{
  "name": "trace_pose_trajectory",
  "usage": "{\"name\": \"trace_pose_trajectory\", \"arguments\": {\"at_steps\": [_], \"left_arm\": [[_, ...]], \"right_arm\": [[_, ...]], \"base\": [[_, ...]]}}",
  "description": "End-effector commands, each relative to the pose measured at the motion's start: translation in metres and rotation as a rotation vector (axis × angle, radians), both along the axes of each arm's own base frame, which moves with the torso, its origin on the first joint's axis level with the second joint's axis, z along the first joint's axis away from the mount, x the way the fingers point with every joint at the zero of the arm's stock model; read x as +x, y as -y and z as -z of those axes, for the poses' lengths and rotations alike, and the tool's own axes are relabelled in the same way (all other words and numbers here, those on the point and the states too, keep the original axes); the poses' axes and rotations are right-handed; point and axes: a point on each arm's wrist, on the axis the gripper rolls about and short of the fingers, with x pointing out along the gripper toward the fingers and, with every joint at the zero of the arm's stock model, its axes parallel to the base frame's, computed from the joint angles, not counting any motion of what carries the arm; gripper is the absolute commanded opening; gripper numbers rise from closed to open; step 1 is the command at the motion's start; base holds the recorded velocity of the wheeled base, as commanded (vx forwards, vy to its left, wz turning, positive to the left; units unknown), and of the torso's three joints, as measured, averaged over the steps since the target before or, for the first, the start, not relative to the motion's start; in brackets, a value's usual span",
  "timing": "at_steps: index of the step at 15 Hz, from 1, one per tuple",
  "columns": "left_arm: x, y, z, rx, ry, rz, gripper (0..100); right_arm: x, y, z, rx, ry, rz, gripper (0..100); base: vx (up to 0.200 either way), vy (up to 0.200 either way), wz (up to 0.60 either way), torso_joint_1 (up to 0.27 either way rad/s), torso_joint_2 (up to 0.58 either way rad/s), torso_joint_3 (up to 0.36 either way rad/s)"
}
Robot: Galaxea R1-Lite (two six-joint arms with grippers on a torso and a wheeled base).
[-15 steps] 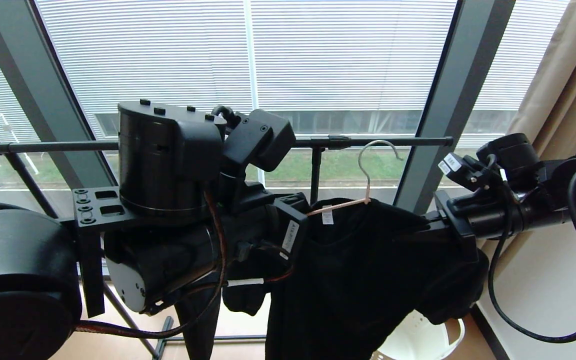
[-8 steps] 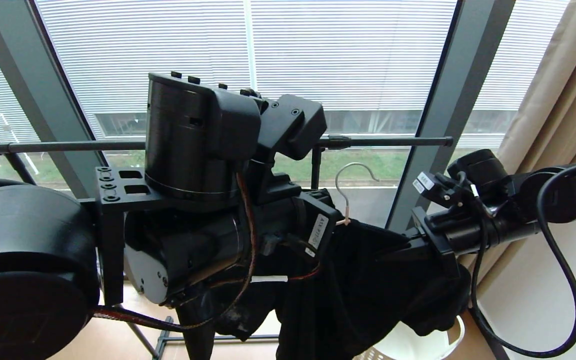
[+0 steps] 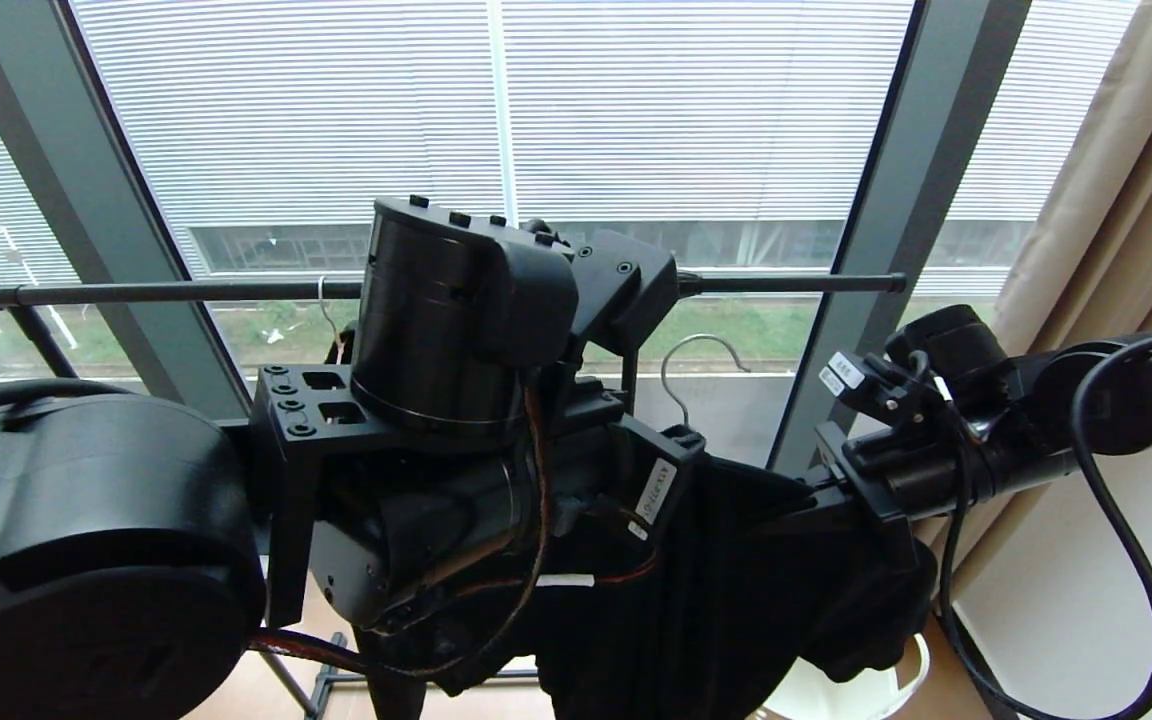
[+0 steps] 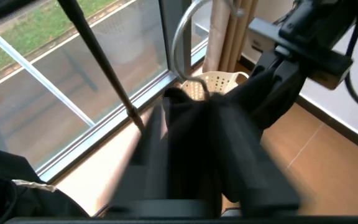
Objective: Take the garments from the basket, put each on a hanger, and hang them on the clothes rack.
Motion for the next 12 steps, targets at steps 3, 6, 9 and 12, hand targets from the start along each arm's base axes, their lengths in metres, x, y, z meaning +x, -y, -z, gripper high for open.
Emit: {"name": "trace_pose_trajectory", "arguments": {"at_steps": [3,6,9,12], "left_arm": [[-0.003,-0.006,0.008,0.028,-0.012,-0.008,100],[-0.006,-0.012,0.002,0.022,0.005,-0.011,100],[-0.005,-0.055,-0.003,0.011,0.011,-0.096,100],[-0.006,-0.101,0.004,0.002,-0.019,-0.153,100]], "right_arm": [[-0.005,0.004,-0.011,0.009,0.034,0.007,0],[-0.005,0.006,-0.011,0.008,0.033,0.013,0],[-0.002,0.015,-0.015,0.016,0.066,0.044,0],[-0.003,0.018,-0.018,0.028,0.072,0.048,0]], "base": [[0.0,0.0,0.0,0.0,0.0,0.0],[0.0,0.0,0.0,0.0,0.0,0.0],[0.0,0.0,0.0,0.0,0.0,0.0],[0.0,0.0,0.0,0.0,0.0,0.0]]}}
